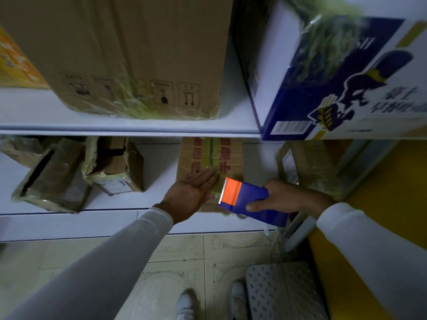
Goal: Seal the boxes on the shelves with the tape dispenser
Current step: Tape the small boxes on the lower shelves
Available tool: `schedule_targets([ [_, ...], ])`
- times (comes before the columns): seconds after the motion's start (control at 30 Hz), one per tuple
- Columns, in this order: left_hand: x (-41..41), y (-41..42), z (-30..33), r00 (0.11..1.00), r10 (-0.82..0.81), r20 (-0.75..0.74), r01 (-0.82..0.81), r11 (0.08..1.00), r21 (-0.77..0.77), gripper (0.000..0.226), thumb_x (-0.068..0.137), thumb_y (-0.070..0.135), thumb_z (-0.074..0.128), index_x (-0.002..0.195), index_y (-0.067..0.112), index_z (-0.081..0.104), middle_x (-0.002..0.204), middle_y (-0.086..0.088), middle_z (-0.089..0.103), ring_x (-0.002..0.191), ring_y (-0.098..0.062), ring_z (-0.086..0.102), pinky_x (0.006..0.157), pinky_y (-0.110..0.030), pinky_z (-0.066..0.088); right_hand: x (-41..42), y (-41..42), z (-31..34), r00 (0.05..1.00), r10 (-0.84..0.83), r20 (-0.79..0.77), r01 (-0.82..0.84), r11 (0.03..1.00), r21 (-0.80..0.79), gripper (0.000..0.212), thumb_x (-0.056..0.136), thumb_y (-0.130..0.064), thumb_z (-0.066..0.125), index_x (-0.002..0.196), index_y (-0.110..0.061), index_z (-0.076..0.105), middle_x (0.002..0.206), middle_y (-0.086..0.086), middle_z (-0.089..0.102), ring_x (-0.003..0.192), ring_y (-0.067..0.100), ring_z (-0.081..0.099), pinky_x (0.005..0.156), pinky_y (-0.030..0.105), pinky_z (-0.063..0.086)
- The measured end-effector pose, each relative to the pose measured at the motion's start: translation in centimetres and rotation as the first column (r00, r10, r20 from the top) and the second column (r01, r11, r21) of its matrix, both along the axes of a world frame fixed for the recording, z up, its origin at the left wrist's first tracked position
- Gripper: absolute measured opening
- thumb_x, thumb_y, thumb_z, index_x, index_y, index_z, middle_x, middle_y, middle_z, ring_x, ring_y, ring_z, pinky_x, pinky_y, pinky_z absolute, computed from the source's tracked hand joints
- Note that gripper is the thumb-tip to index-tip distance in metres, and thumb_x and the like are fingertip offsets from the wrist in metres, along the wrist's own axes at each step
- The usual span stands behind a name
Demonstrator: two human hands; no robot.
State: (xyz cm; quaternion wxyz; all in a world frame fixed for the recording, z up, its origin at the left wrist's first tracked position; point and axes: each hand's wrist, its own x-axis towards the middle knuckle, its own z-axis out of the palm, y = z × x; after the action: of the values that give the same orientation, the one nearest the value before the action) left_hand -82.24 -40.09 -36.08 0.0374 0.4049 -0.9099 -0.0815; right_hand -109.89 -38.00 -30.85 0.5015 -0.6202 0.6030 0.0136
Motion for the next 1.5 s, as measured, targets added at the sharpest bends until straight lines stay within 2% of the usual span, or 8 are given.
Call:
schedule_targets([
  [0.17, 1.3, 0.5, 0.9, 0.998, -0.027, 0.054, 0.030, 0.998, -0.051, 0.050, 0.095, 0.032, 0.054, 0.139, 0.008, 0.048, 0.143, -0.012, 0.046, 0.130, -0.029, 0.047, 0.108, -0.044, 0.029, 1.4, 0.7, -0.5, 0.997, -0.015, 0.072, 0.015, 1.000, 0.001, 0.039, 0.075, -0.053, 0.079, 0.092, -0.018, 0.070, 0.088, 0.002, 0.074, 0.085, 0.025, 0.070, 0.074, 0.031, 0.050],
  [0.27, 3.4, 1.1, 1.4, 0.996, -0.018, 0.092, 0.018, 1.000, -0.003, 0.059, 0.100, 0.045, 0.024, 0.136, 0.007, 0.051, 0.141, -0.014, 0.049, 0.127, -0.030, 0.050, 0.105, -0.050, 0.040, 3.2, 0.8, -1.0, 0.995, 0.024, 0.094, -0.024, 1.000, 0.003, 0.040, 0.077, -0.053, 0.078, 0.093, -0.017, 0.070, 0.092, 0.006, 0.074, 0.087, 0.027, 0.070, 0.076, 0.032, 0.051],
  [0.6, 4.2, 0.6, 0.3, 0.994, 0.098, 0.050, -0.102, 0.991, 0.085, 0.061, 0.094, 0.049, 0.024, 0.148, 0.021, 0.032, 0.154, -0.001, 0.029, 0.143, -0.019, 0.027, 0.118, -0.029, 0.011, -1.3, 0.6, 0.9, 0.997, 0.054, 0.061, -0.055, 0.998, 0.019, 0.053, 0.078, -0.054, 0.076, 0.088, -0.002, 0.069, 0.082, 0.019, 0.071, 0.075, 0.032, 0.068, 0.067, 0.030, 0.045],
  [0.83, 3.9, 0.8, 0.9, 0.995, 0.090, 0.035, -0.093, 0.989, 0.116, 0.067, 0.093, 0.055, 0.014, 0.149, 0.020, 0.029, 0.155, -0.004, 0.027, 0.143, -0.022, 0.026, 0.117, -0.031, 0.007, -5.9, 2.1, 0.7, 0.997, 0.026, -0.072, -0.028, 0.999, -0.025, 0.047, 0.074, -0.058, 0.074, 0.073, -0.012, 0.062, 0.058, -0.001, 0.064, 0.054, 0.012, 0.060, 0.057, 0.024, 0.041],
  [1.0, 0.9, 1.6, 1.3, 0.980, 0.154, 0.126, -0.165, 0.983, 0.082, 0.068, 0.088, 0.071, 0.010, 0.148, 0.045, -0.007, 0.160, 0.004, 0.013, 0.146, -0.025, 0.016, 0.118, -0.052, 0.008, -2.8, 1.9, -1.4, 0.974, 0.009, -0.227, -0.036, 0.992, -0.117, 0.052, 0.076, -0.064, 0.072, 0.080, -0.013, 0.065, 0.071, 0.009, 0.068, 0.065, 0.023, 0.066, 0.060, 0.028, 0.042],
  [1.23, -4.2, 3.4, -0.4, 0.931, 0.365, -0.003, -0.365, 0.930, -0.032, 0.078, 0.087, 0.073, 0.027, 0.138, 0.018, 0.046, 0.154, -0.007, 0.032, 0.143, -0.023, 0.028, 0.117, -0.046, 0.016, 0.0, 1.8, -2.9, 0.942, -0.025, -0.335, -0.035, 0.985, -0.171, 0.048, 0.076, -0.067, 0.068, 0.075, -0.020, 0.058, 0.064, -0.002, 0.058, 0.059, 0.016, 0.058, 0.054, 0.025, 0.038],
  [1.4, -3.2, 3.5, -1.7, 0.951, 0.302, -0.074, -0.308, 0.945, -0.111, 0.066, 0.090, 0.058, 0.046, 0.137, 0.012, 0.048, 0.149, -0.009, 0.040, 0.139, -0.025, 0.036, 0.115, -0.042, 0.023, 0.8, 2.8, -5.1, 0.807, 0.055, -0.588, -0.235, 0.943, -0.234, 0.052, 0.087, -0.060, 0.059, 0.114, -0.016, 0.060, 0.085, 0.000, 0.062, 0.076, 0.017, 0.061, 0.069, 0.028, 0.051],
  [1.5, -4.0, 3.3, -1.0, 0.931, 0.365, -0.016, -0.366, 0.929, -0.048, 0.091, 0.076, 0.083, 0.033, 0.140, 0.019, 0.040, 0.151, -0.003, 0.037, 0.139, -0.022, 0.033, 0.113, -0.048, 0.025, 0.2, 4.6, -6.5, 0.835, 0.000, -0.550, -0.117, 0.977, -0.177, 0.043, 0.090, -0.060, 0.057, 0.095, -0.017, 0.057, 0.072, -0.006, 0.057, 0.069, 0.013, 0.059, 0.062, 0.023, 0.044],
])
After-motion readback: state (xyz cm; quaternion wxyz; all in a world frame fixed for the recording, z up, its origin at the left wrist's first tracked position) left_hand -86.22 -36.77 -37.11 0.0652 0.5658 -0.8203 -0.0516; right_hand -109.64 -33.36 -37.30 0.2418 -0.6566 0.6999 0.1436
